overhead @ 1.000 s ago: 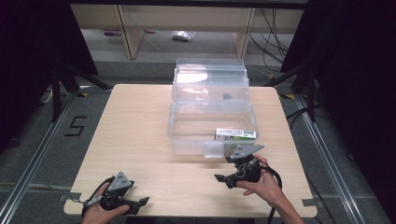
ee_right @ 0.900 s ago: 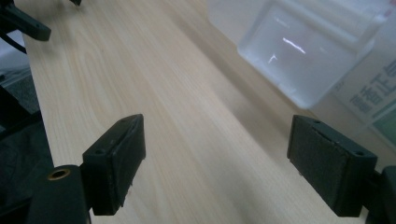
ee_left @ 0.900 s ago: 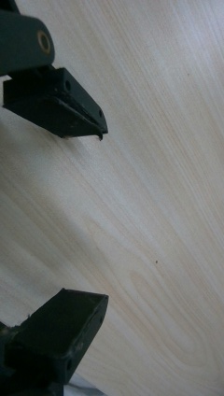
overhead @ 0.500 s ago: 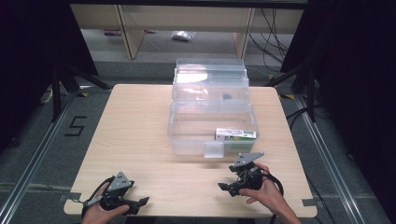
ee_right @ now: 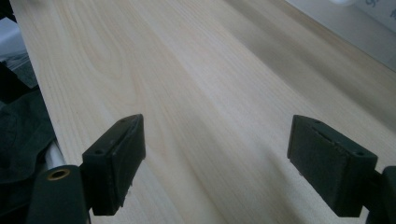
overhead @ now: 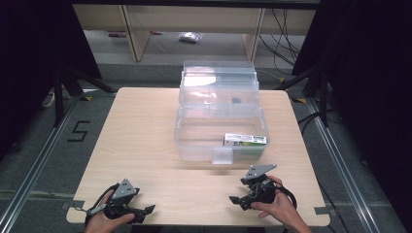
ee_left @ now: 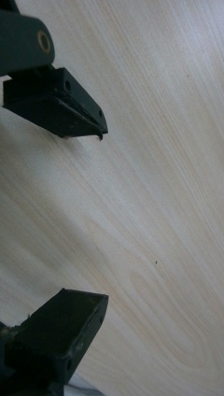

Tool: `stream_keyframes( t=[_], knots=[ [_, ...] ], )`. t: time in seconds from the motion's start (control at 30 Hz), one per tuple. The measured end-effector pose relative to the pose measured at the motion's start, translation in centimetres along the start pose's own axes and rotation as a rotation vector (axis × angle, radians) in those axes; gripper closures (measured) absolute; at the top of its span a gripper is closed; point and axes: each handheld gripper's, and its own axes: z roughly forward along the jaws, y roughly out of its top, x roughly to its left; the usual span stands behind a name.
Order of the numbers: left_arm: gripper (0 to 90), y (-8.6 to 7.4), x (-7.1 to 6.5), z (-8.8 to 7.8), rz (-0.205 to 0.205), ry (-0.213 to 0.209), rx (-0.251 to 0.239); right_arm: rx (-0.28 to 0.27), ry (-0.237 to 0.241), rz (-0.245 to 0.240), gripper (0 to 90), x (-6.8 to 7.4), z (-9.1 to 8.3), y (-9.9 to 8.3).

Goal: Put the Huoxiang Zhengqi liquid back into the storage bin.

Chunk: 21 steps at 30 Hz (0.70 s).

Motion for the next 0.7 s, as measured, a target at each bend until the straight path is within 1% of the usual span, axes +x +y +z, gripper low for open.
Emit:
stream_keyframes(
  t=[0.03,0.07,0.1,0.13,0.17,0.2,0.23,0.27,0.3,0.33,0.37,0.4,0.43,0.47,0.5,0.53,0.57,0.6,0.63,0.67,0.7],
  knots=[
    [14.9,0.0,0.0,0.0,0.002,0.001,0.001,-0.013,-0.006,-0.029,20.2,-0.2,0.1,-0.1],
    [14.9,0.0,0.0,0.0,0.005,0.0,0.0,-0.009,-0.001,-0.005,20.1,-0.1,0.0,-0.1],
    [14.9,0.0,0.0,0.0,0.003,0.0,-0.002,-0.018,-0.011,0.006,20.0,0.0,0.0,-0.3],
    [14.9,0.0,0.0,0.0,0.001,-0.002,-0.004,-0.002,-0.013,0.0,20.0,-0.1,-0.1,-0.3],
    [14.9,0.0,0.0,0.0,0.002,0.0,-0.004,-0.01,-0.009,0.022,19.9,0.2,0.0,-0.5],
    [14.9,0.0,0.0,0.0,0.001,0.0,-0.005,-0.015,-0.004,0.0,19.9,0.0,0.0,-0.6],
    [14.9,0.0,0.0,0.0,0.003,-0.001,-0.005,-0.003,-0.005,-0.008,19.8,0.0,-0.2,-0.6],
    [14.9,0.0,0.0,0.0,0.002,0.0,-0.005,-0.003,-0.002,0.0,19.6,0.0,-0.2,-0.7],
    [14.9,-0.1,0.0,0.0,0.003,0.001,-0.005,0.0,-0.012,0.007,19.2,0.1,-0.3,-0.8],
    [14.9,-0.1,0.0,0.0,0.002,0.0,-0.006,0.0,-0.006,0.023,18.5,0.3,-0.3,-0.9],
    [14.9,0.0,0.0,0.0,0.003,0.001,-0.004,-0.012,-0.019,-0.003,17.8,0.1,-0.3,-1.0],
    [14.9,0.0,0.0,0.0,0.002,0.001,-0.004,-0.017,-0.015,0.008,17.4,0.2,-0.2,-1.1],
    [14.9,0.0,0.0,0.0,0.003,0.002,-0.003,-0.016,-0.006,0.008,17.4,0.1,-0.2,-1.2],
    [14.9,0.0,0.0,0.0,0.002,0.002,-0.005,0.003,-0.011,0.033,17.4,0.3,-0.5,-1.3],
    [14.9,0.0,0.0,0.0,0.001,0.001,-0.005,0.001,-0.017,0.037,17.3,0.4,-0.5,-1.4],
    [14.9,0.0,0.0,0.0,0.002,0.001,-0.005,-0.011,-0.022,0.016,17.2,0.2,-0.4,-1.5],
    [14.9,0.0,0.0,0.1,0.001,0.001,-0.006,-0.013,-0.036,0.029,17.1,0.3,-0.4,-1.6],
    [14.9,0.0,0.0,0.1,0.002,0.0,-0.005,0.002,-0.028,0.07,17.1,0.6,-0.5,-1.7],
    [14.9,0.0,-0.1,0.1,-0.008,-0.002,-0.008,-0.001,-0.04,0.021,17.1,0.2,-0.6,-1.8],
    [14.9,0.0,-0.1,0.1,0.003,-0.001,-0.005,0.015,-0.043,0.039,17.1,0.4,-0.7,-1.9],
    [14.9,0.0,-0.1,0.1,0.002,0.0,-0.003,0.023,-0.043,0.069,17.1,0.6,-0.7,-2.1]
  ],
)
